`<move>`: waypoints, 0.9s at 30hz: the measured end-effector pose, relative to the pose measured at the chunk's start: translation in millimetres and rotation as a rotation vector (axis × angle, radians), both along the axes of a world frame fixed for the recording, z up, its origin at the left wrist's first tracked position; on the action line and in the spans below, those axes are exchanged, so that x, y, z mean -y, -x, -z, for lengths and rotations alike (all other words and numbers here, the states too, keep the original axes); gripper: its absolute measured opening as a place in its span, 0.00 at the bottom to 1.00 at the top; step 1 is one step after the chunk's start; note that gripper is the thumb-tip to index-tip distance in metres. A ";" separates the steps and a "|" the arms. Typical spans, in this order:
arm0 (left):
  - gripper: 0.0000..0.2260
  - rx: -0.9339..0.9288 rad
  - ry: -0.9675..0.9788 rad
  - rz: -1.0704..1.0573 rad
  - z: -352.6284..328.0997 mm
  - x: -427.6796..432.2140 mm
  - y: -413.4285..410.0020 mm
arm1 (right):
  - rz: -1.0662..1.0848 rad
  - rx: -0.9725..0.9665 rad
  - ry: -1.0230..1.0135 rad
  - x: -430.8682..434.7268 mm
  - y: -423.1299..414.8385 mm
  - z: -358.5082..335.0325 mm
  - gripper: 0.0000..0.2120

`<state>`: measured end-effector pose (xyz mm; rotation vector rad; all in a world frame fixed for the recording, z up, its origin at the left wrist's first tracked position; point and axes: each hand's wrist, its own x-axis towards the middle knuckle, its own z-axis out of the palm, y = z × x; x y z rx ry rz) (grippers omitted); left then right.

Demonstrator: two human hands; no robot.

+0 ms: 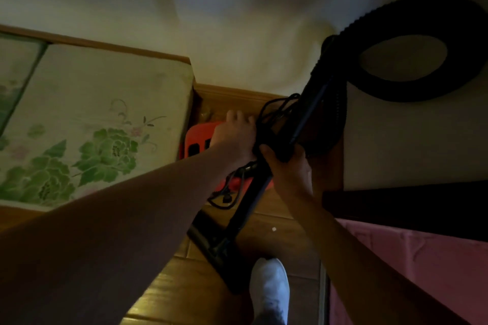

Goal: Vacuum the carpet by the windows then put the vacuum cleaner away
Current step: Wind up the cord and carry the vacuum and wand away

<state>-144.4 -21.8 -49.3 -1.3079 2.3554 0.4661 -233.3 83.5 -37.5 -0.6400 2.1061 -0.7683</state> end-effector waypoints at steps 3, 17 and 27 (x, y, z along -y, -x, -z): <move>0.26 -0.044 -0.150 0.036 -16.6 17.9 -16.8 | -0.015 -0.054 0.019 -5.3 -4.2 -0.3 0.25; 0.10 -0.073 0.154 0.017 -4.0 45.8 5.5 | 0.245 -0.087 0.005 32.5 15.4 16.9 0.28; 0.20 -0.137 -0.192 -0.117 43.5 62.8 42.8 | 0.139 -0.115 -0.037 48.0 29.2 49.4 0.25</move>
